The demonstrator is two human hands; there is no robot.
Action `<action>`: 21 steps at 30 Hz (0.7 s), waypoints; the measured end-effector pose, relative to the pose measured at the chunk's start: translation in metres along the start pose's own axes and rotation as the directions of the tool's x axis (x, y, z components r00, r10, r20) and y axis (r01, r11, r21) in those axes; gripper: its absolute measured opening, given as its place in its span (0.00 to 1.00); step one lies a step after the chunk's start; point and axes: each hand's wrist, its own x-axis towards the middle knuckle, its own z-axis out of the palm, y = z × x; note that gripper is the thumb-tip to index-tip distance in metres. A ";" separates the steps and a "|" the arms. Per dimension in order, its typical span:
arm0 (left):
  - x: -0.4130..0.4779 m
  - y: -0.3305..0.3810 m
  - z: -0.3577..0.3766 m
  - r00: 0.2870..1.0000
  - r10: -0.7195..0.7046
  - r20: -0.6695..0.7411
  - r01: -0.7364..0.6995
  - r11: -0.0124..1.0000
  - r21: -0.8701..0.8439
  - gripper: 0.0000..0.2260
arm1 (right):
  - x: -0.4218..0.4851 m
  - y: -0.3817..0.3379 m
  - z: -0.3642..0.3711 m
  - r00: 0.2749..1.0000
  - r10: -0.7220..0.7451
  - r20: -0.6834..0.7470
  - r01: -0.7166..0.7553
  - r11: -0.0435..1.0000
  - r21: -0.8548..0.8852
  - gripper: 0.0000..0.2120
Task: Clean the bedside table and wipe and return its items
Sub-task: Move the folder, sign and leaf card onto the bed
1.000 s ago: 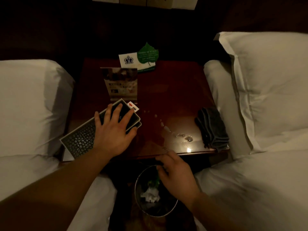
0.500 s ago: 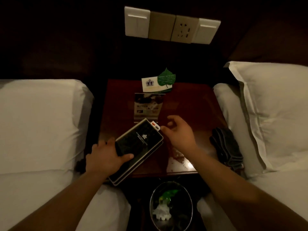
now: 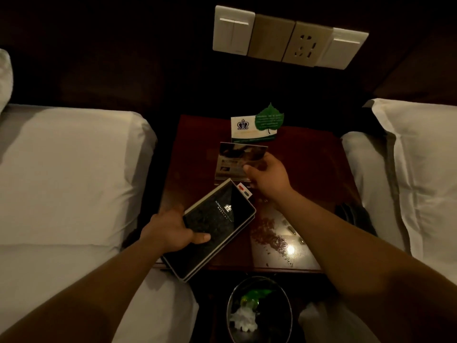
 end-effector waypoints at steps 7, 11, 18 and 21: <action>-0.026 -0.010 0.010 0.990 0.131 -0.061 -0.136 0.987 -0.085 0.36 | 0.004 0.007 -0.012 0.996 0.057 0.074 -0.058 0.998 0.012 0.03; -0.044 -0.015 0.017 0.990 0.097 -0.104 -0.111 0.985 -0.133 0.34 | -0.002 0.005 -0.018 0.998 -0.001 0.059 -0.005 0.995 0.103 0.06; -0.091 -0.032 0.045 0.977 -0.086 -0.197 -0.051 0.798 -0.600 0.24 | -0.019 -0.007 -0.015 1.000 -0.024 0.014 0.020 0.967 0.253 0.04; -0.112 -0.036 0.052 0.943 -0.175 -0.282 -0.094 0.673 -0.733 0.17 | -0.029 -0.012 -0.005 0.997 -0.022 0.076 0.002 0.970 0.244 0.07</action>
